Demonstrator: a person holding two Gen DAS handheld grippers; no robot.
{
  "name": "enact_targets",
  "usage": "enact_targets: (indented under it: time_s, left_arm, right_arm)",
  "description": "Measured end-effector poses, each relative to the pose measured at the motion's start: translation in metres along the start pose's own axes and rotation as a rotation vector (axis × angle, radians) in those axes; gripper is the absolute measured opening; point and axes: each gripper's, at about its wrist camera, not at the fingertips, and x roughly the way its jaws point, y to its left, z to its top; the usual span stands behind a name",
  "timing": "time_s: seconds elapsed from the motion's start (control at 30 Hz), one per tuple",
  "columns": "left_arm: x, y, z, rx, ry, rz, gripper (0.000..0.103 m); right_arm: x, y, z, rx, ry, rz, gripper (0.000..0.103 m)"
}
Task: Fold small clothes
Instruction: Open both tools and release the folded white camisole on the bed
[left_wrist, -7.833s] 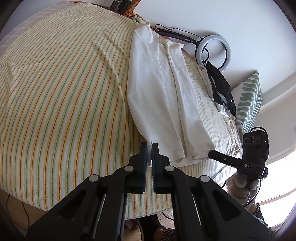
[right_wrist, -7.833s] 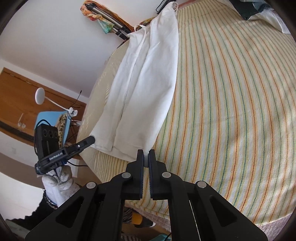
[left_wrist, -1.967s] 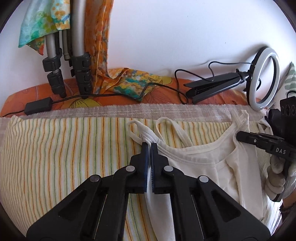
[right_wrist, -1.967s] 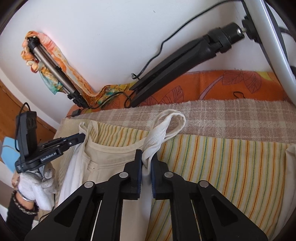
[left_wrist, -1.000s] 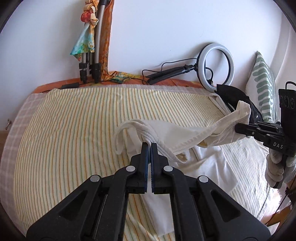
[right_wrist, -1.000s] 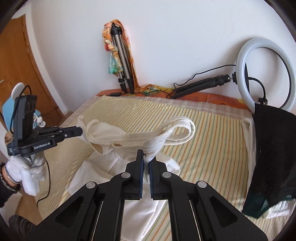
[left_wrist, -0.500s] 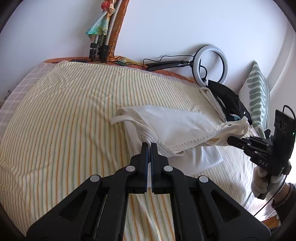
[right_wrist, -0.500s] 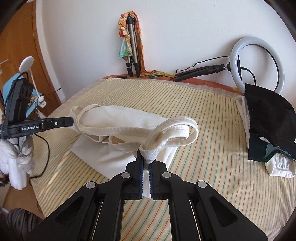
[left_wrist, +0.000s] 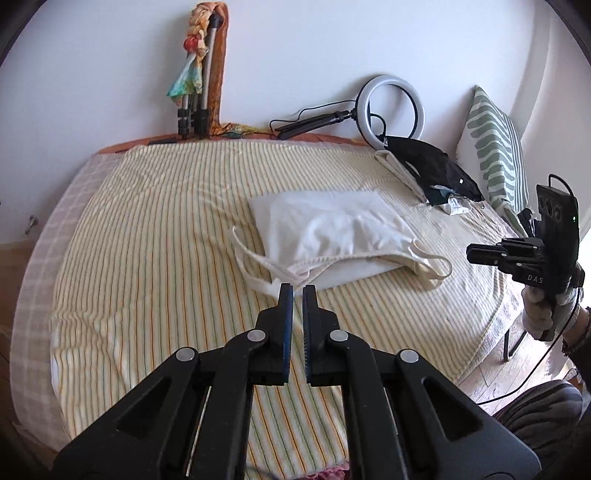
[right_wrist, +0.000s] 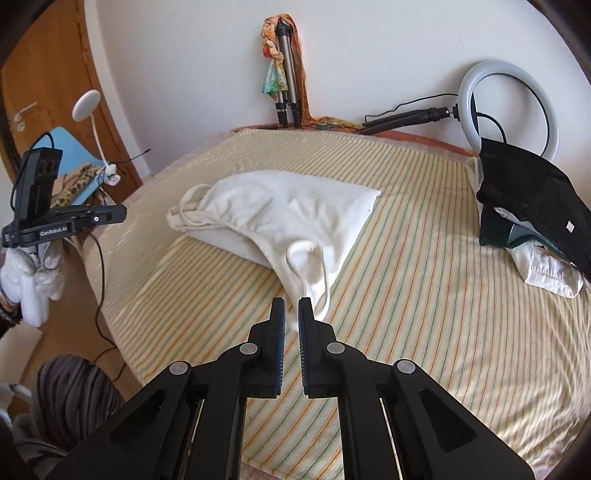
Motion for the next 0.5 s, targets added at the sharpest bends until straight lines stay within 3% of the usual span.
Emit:
enact_targets:
  time_s: [0.1,0.23,0.4,0.5]
  left_arm:
    - [0.026,-0.002,0.021,0.017,0.025,-0.005,0.002]
    - [0.073,-0.007,0.036,0.049,0.09,-0.001,0.002]
    - [0.113,-0.004,0.028,0.043,0.218,-0.029,0.002]
    - [0.112,-0.006,0.012,0.049,0.275,-0.1,0.002]
  right_arm:
    - [0.01,0.003,0.025,0.013,-0.002,0.017,0.006]
    - [0.05,0.011,0.04,0.009,0.071,0.021,0.006]
    - [0.088,0.016,0.025,-0.045,0.189,-0.04,0.006]
    - [0.09,0.011,0.014,-0.071,0.224,-0.074,0.006]
